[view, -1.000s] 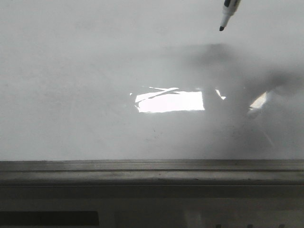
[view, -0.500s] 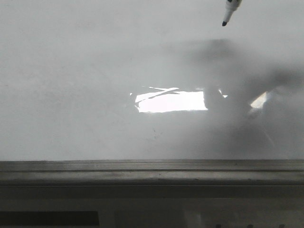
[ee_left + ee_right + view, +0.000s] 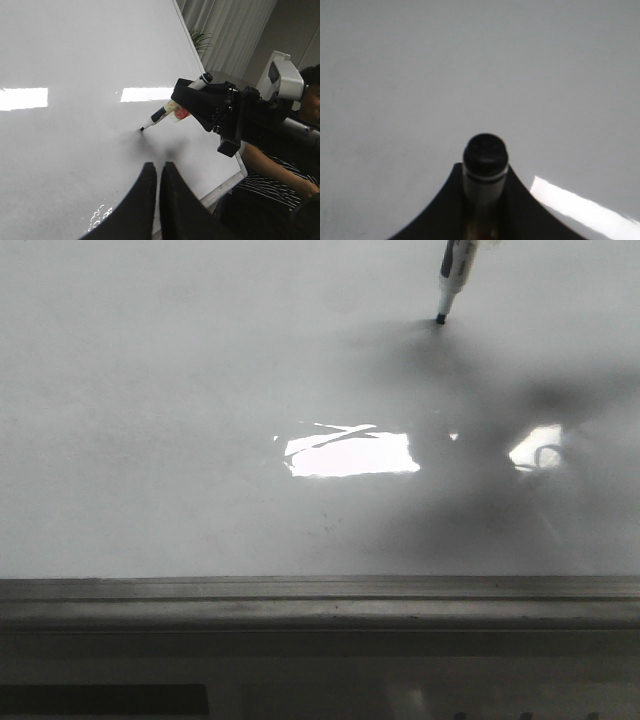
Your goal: Write number 6 on whiteboard
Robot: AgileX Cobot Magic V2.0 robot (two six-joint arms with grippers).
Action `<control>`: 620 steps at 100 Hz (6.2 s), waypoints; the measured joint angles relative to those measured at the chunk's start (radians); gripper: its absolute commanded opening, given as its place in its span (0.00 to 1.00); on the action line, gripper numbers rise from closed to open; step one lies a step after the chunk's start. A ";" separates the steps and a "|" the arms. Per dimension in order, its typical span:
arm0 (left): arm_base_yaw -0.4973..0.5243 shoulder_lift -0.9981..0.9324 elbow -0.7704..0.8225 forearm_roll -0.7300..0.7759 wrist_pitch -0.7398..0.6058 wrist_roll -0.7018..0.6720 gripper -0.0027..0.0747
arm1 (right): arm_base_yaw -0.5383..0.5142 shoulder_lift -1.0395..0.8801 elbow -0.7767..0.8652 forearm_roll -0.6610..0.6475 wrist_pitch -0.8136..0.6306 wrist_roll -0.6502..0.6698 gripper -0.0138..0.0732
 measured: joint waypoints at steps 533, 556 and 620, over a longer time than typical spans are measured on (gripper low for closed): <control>-0.011 0.864 -0.284 -0.268 0.706 0.698 0.01 | -0.014 -0.392 -0.275 0.254 1.152 -0.227 0.79; -0.011 0.864 -0.284 -0.241 0.564 0.524 0.01 | -0.024 -0.533 -0.275 0.262 1.075 -0.227 0.25; -0.011 0.864 -0.284 -0.322 -0.078 0.139 0.01 | -0.024 -0.612 -0.275 0.262 1.107 -0.225 0.09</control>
